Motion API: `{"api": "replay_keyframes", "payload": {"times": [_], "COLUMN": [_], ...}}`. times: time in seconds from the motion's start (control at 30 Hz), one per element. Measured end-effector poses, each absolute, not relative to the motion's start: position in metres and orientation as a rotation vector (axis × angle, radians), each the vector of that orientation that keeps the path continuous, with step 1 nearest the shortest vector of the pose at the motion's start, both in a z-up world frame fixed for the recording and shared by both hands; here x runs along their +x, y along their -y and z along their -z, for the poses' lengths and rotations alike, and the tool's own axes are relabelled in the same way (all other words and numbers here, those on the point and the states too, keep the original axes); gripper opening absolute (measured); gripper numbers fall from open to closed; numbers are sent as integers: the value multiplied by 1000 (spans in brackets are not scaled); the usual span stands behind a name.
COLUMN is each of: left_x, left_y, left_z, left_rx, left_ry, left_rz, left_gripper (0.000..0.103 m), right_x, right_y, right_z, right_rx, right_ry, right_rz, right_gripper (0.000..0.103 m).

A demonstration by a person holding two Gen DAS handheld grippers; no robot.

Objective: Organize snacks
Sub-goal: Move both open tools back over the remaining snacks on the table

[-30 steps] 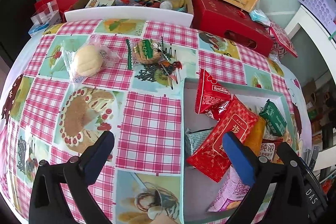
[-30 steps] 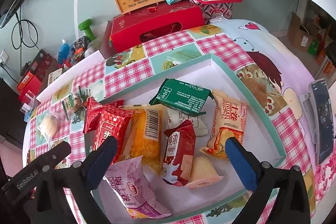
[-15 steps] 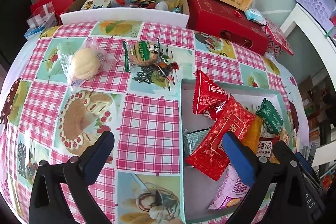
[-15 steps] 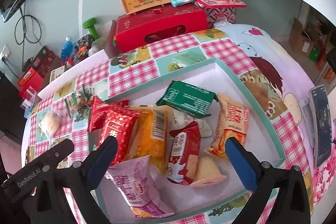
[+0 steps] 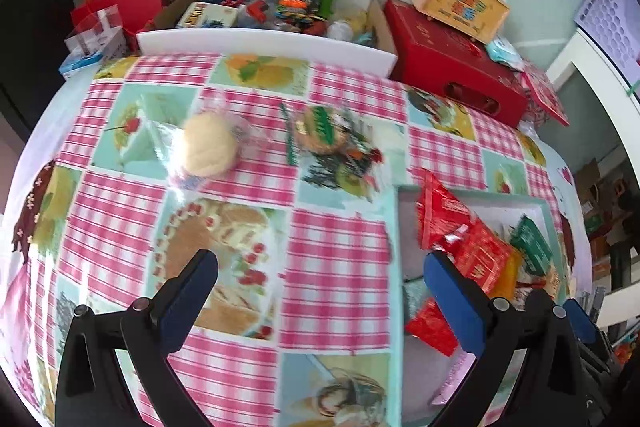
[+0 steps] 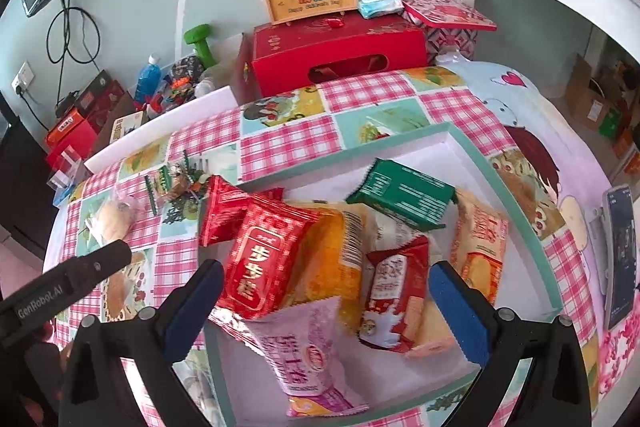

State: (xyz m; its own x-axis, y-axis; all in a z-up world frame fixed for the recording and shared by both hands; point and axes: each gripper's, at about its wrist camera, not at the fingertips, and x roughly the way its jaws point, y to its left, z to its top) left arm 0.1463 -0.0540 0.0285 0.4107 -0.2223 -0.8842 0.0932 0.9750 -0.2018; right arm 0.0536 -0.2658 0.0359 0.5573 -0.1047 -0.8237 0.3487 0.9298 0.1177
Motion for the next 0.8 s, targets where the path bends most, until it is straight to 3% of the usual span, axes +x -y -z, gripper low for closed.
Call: {"api": "replay_keyframes", "payload": {"times": [0.57, 0.8], "left_x": [227, 256], "left_y": [-41, -46], "left_z": [-9, 10], "left_rx": [-259, -296], "left_ry": [-1208, -1278], "left_rz": [134, 154], "left_gripper": [102, 102], "right_x": [140, 199], "right_y": [192, 168], "right_z": [-39, -36], "right_rx": [241, 188], "right_ry": [-970, -1017], "right_rz": [56, -10], "right_gripper": [103, 94]}}
